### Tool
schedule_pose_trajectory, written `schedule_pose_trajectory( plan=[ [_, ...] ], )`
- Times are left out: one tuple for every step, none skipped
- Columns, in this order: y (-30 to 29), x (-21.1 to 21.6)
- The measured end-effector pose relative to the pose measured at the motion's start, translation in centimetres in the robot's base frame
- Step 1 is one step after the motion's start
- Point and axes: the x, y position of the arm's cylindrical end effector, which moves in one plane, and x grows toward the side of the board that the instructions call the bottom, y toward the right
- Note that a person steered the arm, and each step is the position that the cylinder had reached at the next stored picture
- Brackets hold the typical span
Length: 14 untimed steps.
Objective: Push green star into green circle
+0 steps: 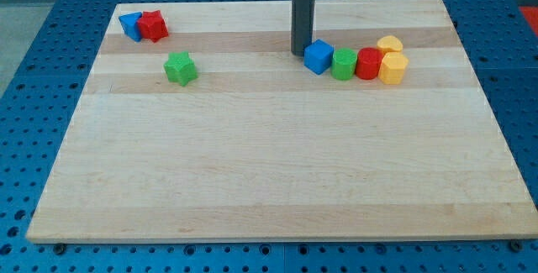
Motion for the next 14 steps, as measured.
schedule_pose_trajectory(
  plan=[
    [-0.1, 0.0],
    [-1.9, 0.0],
    [-5.5, 0.0],
    [-8.8, 1.5],
    [-10.7, 7.9],
    [-13.7, 10.2],
    [-18.2, 10.7],
    [-24.0, 10.7],
    [-26.5, 8.4],
    [-25.5, 3.5],
    [-22.1, 1.2],
    [-21.4, 1.2],
    [-18.6, 1.6],
    [-14.8, 2.0]
  ],
)
